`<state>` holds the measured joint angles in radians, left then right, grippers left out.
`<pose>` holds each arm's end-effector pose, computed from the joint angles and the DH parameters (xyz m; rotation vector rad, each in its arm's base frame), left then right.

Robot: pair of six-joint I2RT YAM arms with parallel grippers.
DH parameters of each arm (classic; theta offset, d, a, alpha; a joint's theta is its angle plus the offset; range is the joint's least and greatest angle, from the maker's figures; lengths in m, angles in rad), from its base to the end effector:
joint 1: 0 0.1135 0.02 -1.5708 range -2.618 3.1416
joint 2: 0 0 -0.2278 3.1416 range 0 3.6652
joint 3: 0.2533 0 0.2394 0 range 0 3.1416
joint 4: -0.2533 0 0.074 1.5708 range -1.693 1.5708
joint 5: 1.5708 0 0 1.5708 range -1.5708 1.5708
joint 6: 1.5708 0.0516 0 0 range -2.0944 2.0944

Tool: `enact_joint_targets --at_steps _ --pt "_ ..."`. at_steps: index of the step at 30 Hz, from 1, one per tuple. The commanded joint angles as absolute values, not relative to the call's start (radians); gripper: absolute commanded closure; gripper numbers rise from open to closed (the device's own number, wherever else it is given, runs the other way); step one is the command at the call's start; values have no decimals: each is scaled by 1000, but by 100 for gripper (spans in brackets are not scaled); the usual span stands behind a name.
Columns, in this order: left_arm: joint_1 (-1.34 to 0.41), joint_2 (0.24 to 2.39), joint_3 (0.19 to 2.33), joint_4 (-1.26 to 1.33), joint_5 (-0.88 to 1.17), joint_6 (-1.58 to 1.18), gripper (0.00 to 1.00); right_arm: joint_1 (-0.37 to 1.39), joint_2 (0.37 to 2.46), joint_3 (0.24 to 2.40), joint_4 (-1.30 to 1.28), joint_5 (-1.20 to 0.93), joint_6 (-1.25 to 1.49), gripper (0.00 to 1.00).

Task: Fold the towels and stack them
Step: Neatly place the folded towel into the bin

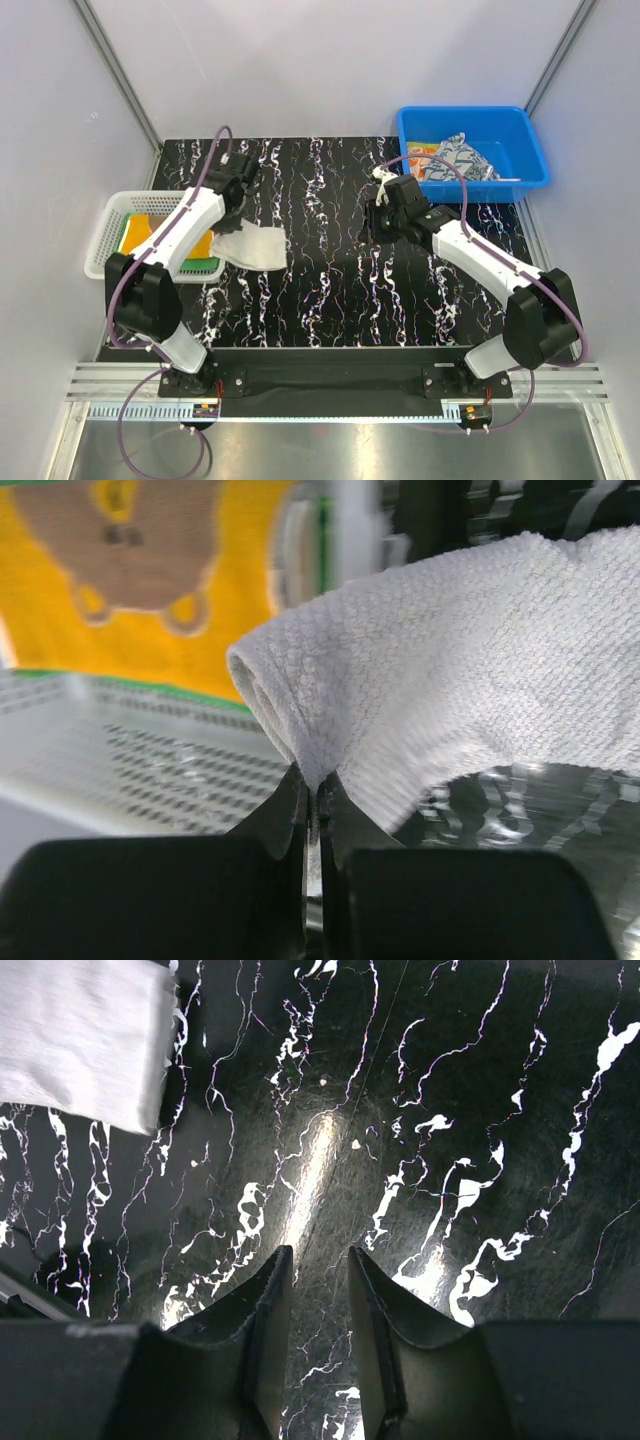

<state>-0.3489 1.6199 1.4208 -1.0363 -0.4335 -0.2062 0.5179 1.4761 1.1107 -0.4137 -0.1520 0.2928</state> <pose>0.2987 -0.0856 0.2399 0.0911 2.6707 0.4417 0.2788 0.1678 0.2257 -0.3471 2.3875 0.5661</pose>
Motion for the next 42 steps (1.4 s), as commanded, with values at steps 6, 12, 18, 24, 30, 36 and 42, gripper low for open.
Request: enact_joint_targets --at_steps 6,12,18,24,30,36,42 --pt "-149 1578 1451 -1068 -687 -52 100 514 1505 1154 -382 -187 258 64" --pt "-80 1525 1368 -829 -767 101 100 514 1499 1134 -342 -204 258 65" --pt "-2 1560 1344 -706 -810 132 100 512 1502 1118 -321 -204 230 64" --pt "70 1623 1356 -632 -819 146 100 514 1508 1132 -310 -209 206 65" --pt "109 1787 1436 -676 -851 107 80 512 1525 1147 -311 -196 184 64" --pt "113 1853 1670 -798 -960 38 33 514 1532 1155 -316 -192 198 62" --pt "65 1800 1931 -1031 -653 -109 21 511 1534 1216 -327 -141 271 50"
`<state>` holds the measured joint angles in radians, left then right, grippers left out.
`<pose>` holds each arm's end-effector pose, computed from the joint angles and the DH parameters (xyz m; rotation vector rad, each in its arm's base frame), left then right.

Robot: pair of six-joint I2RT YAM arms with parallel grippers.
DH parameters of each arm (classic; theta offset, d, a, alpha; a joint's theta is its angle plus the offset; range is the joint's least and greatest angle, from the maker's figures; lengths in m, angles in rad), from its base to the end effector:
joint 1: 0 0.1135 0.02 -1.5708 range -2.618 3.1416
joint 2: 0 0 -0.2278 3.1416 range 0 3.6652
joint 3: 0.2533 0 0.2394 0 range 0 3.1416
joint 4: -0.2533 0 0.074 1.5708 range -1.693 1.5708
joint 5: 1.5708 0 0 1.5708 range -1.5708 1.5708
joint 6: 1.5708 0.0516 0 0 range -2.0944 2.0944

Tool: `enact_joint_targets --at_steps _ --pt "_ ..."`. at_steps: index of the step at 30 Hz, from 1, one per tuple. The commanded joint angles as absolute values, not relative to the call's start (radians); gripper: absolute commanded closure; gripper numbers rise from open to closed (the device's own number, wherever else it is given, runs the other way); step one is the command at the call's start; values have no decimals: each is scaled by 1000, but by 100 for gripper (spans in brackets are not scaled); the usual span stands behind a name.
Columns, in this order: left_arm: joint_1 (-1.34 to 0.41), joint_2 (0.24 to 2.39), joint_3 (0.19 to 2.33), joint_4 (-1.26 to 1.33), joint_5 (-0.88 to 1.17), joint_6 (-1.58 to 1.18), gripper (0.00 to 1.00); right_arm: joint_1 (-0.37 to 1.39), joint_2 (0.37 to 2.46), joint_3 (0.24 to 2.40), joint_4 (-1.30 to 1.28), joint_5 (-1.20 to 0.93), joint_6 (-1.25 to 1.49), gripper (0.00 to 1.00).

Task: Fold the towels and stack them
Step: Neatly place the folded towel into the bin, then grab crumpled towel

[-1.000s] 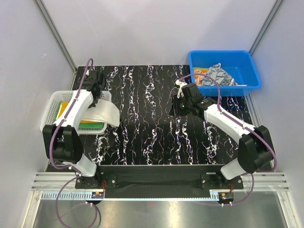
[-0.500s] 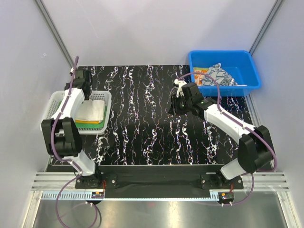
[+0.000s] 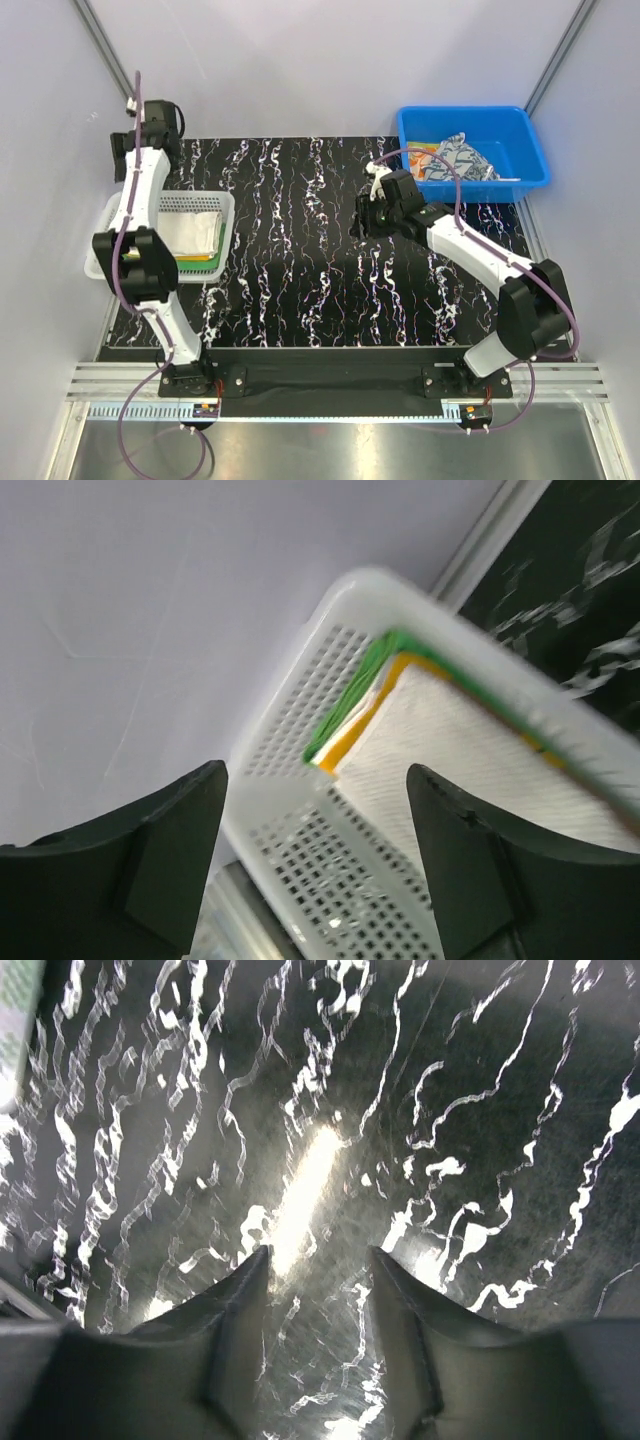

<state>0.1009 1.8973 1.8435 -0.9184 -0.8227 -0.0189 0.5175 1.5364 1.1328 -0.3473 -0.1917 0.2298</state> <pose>0.3834 0.0768 0.2866 -0.4621 2.3558 1.0671 0.2906 0.1767 0.2203 -0.4394 2.3405 0.5904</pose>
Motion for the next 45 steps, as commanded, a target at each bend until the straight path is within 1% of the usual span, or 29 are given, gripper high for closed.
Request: enact_joint_targets --at_steps 1,2,3,4,5,6,7,8,9,10,12,14,15,16,18,23,24,27,31,35,38,39,40,42,43,45 --pt "42 1774 1916 -1016 -588 -115 19 505 1546 1235 -342 -126 293 43" --pt "20 1743 1890 -987 -524 -91 17 497 1557 1264 -359 -114 296 35" --pt "-29 1671 1803 -961 -461 -98 17 488 1568 1338 -386 -82 298 28" --pt "-55 1633 1768 -907 -421 -103 16 459 1597 1379 -434 -62 288 19" --pt "-83 1594 1719 -870 -381 -91 14 439 1611 1419 -449 -43 278 9" --pt "-147 1521 1645 -842 -327 -91 2 416 1647 1498 -463 -14 270 8" --pt "-181 1490 1608 -795 -302 -92 1 364 1672 1546 -510 -8 256 7" --pt "-213 1459 1579 -778 -281 -100 1 332 1696 1595 -534 21 252 4" --pt "-271 1409 1522 -761 -218 -109 1 304 1724 1682 -549 52 244 2" --pt "-297 1388 1496 -720 -174 -117 1 278 1782 1722 -575 61 223 0" --pt "-360 1342 1447 -686 -47 -144 1 204 1882 1843 -603 96 198 0" --pt "-399 1319 1385 -644 -57 -153 1 154 1949 1917 -640 120 147 0" --pt "-417 1292 1362 -626 -45 -149 1 135 1985 1993 -655 147 135 0" --pt "-420 1278 1318 -580 -43 -138 1 118 2053 2028 -675 164 120 0" --pt "-423 1249 1296 -557 -63 -130 1 71 2141 2109 -677 173 103 1" --pt "-422 1256 1298 -554 -69 -149 1 6 2284 2226 -632 241 66 3" --pt "-420 1256 1295 -551 -43 -147 1 -47 2318 2241 -629 242 69 4" --pt "-420 1256 1292 -545 -25 -137 1 -74 2351 2273 -624 235 66 5" --pt "-416 1278 1305 -554 -29 -130 1 -113 2365 2252 -592 198 74 7" --pt "-390 1315 1325 -589 32 -133 1 -129 2390 2247 -583 157 74 13" --pt "-371 1293 1287 -542 47 -141 1 -135 2405 2255 -574 106 71 25" --pt "-362 1287 1279 -531 64 -138 1 -135 2411 2260 -571 94 68 34" --pt "-362 1284 1275 -523 66 -130 1 -137 2410 2263 -568 83 69 40" --pt "-360 1279 1275 -525 69 -124 1 -143 2407 2269 -555 46 67 56" --pt "-362 1278 1276 -523 72 -124 2 -146 2405 2273 -545 34 74 71" --pt "-362 1275 1269 -519 90 -127 3 -155 2402 2287 -537 2 80 85"
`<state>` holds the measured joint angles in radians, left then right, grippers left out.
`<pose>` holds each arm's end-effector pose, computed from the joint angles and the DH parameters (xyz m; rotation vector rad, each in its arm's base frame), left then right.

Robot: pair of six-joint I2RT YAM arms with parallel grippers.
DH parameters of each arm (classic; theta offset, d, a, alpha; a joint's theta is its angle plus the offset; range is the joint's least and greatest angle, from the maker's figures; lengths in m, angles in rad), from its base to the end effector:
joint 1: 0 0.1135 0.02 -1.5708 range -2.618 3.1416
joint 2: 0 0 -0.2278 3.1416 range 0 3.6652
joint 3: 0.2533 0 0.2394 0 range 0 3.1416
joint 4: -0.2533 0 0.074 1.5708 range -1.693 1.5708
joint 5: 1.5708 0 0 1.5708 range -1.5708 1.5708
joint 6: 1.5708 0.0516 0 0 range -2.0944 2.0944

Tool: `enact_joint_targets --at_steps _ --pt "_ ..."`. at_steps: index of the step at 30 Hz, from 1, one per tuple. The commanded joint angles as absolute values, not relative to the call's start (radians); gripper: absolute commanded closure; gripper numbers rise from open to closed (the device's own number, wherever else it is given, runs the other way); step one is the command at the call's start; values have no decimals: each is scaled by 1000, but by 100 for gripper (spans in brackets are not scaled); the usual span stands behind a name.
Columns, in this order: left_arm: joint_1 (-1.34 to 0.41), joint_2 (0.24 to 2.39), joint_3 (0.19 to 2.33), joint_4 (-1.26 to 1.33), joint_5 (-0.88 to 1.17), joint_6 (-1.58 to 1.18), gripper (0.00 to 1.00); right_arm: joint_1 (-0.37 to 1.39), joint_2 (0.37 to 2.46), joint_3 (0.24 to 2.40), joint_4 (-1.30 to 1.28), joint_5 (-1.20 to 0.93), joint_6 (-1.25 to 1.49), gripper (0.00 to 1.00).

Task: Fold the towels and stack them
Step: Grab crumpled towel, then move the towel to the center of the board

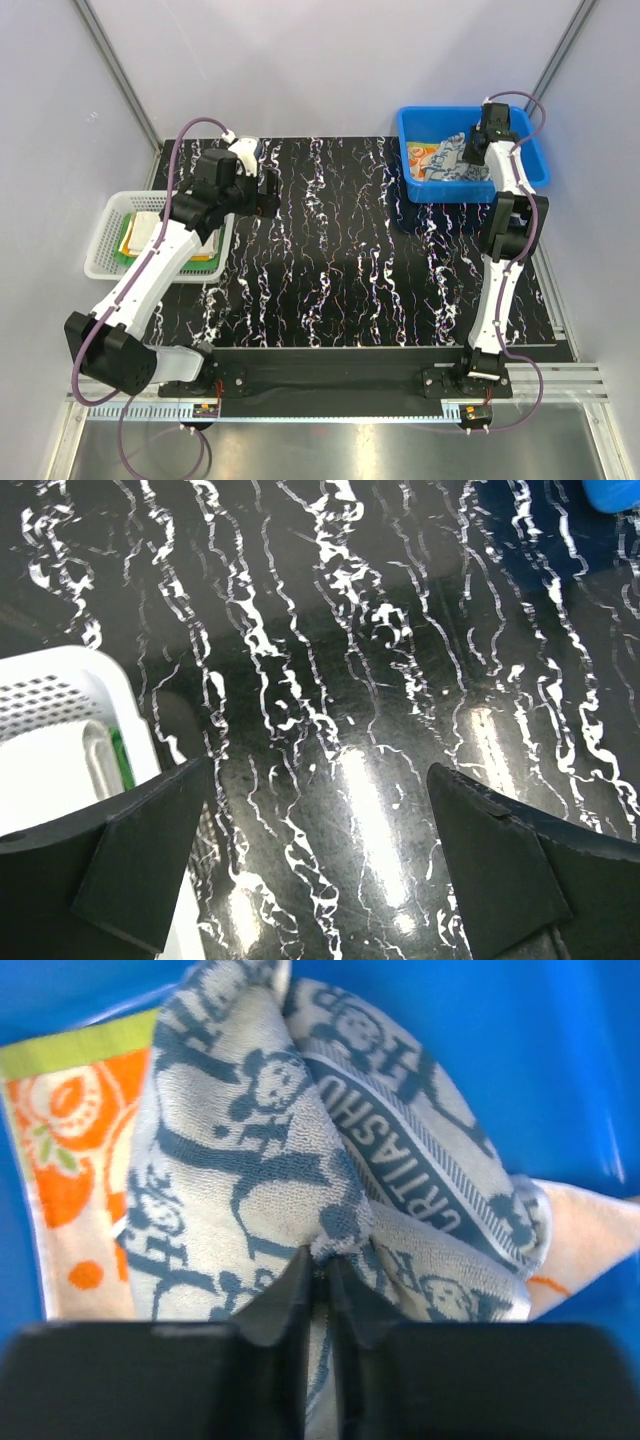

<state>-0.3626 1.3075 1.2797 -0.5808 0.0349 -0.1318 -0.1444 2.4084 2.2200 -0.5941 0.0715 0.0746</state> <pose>0.2771 -0.1071 0.3152 0.2728 2.1797 -0.3178 0.5112 -0.0781 0.1930 0.2920 2.3357 -0.1183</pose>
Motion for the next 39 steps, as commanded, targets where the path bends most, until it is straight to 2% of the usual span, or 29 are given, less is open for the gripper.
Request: enact_joint_targets --at_steps 1,3,5,12,16,19,23,28,33,35,38,39 --pt "-362 1275 1266 -515 94 -132 3 -156 2398 2290 -514 2 84 94" --pt "-362 1272 1258 -506 109 -135 3 -161 2376 2315 -508 -26 89 99" --pt "-361 1272 1247 -491 115 -138 1 -161 2343 2336 -505 -34 89 100" --pt "-361 1316 1270 -505 155 -184 1 -161 2024 2227 -281 -278 173 94" --pt "-353 1357 1319 -560 215 -224 1 -160 1916 2195 -273 -319 198 96" --pt "-324 1364 1305 -548 333 -216 1 -158 1833 2145 -279 -394 213 97" --pt "-311 1322 1302 -540 322 -219 1 -135 1692 2016 -287 -558 239 99" --pt "-313 1259 1296 -555 292 -190 2 -10 1543 1879 -334 -673 256 100" --pt "-313 1221 1287 -652 206 -173 4 184 1352 1578 -324 -699 319 95" --pt "-313 1194 1255 -667 146 -169 4 274 1278 1368 -293 -680 356 93" --pt "-313 1161 1210 -690 85 -157 4 404 1227 1070 -184 -629 446 82" --pt "-313 1158 1203 -704 74 -155 5 440 1226 1024 -192 -599 443 73"
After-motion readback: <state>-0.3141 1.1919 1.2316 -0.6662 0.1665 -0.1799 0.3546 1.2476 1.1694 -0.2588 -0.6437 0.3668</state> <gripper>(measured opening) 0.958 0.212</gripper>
